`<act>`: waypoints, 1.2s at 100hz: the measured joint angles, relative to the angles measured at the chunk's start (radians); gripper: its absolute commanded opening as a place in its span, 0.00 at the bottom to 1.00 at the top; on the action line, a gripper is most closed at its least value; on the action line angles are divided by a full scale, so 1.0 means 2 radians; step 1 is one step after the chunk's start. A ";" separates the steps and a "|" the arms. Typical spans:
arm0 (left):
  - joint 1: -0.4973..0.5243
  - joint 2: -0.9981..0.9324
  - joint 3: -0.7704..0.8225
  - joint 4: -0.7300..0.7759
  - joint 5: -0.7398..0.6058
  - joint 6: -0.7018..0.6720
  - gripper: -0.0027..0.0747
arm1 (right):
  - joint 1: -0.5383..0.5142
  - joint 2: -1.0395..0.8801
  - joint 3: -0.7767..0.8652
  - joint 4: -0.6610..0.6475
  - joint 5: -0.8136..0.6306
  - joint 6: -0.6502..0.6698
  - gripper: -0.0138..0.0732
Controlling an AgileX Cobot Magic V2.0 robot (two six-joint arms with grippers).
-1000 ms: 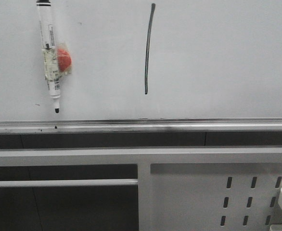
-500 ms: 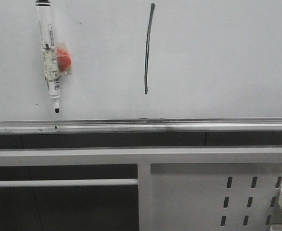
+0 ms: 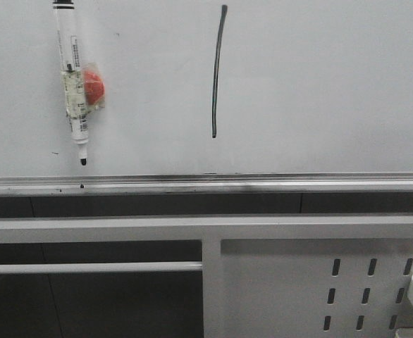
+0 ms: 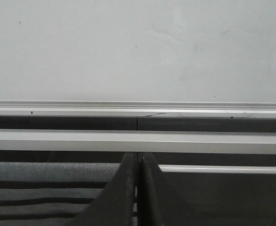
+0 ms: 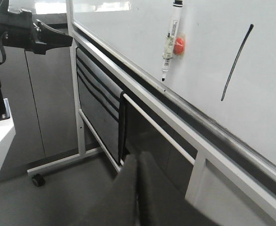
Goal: Write number 1 on whiteboard
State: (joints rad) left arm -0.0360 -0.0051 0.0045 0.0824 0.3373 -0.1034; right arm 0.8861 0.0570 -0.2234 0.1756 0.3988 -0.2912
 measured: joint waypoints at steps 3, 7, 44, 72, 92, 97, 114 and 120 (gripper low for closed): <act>0.000 0.000 0.000 0.000 0.000 0.000 0.01 | 0.000 0.000 0.000 0.000 0.000 0.000 0.10; 0.000 0.000 0.000 0.000 0.000 0.000 0.01 | 0.000 0.000 0.000 0.000 0.000 0.000 0.10; 0.000 0.000 0.000 0.000 0.000 0.001 0.01 | -0.003 0.000 0.087 -0.026 -0.153 0.100 0.10; 0.000 0.000 0.000 0.000 0.000 0.001 0.01 | -0.070 0.000 0.115 -0.041 -0.187 0.138 0.10; 0.000 0.000 0.000 0.000 0.000 0.001 0.01 | -0.200 -0.010 0.115 -0.042 -0.179 0.140 0.10; 0.000 0.000 0.000 0.000 0.000 0.001 0.01 | -0.239 -0.018 0.115 -0.044 -0.171 0.140 0.10; 0.000 0.000 0.000 -0.001 0.000 0.001 0.01 | -0.375 -0.032 0.115 -0.052 -0.128 0.140 0.10; 0.000 0.000 0.000 -0.001 0.000 0.001 0.01 | -0.415 -0.032 0.115 -0.055 -0.114 0.140 0.10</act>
State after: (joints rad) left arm -0.0360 -0.0051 0.0045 0.0795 0.3373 -0.1013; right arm 0.0556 -0.0076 0.0075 0.0657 0.1705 -0.0120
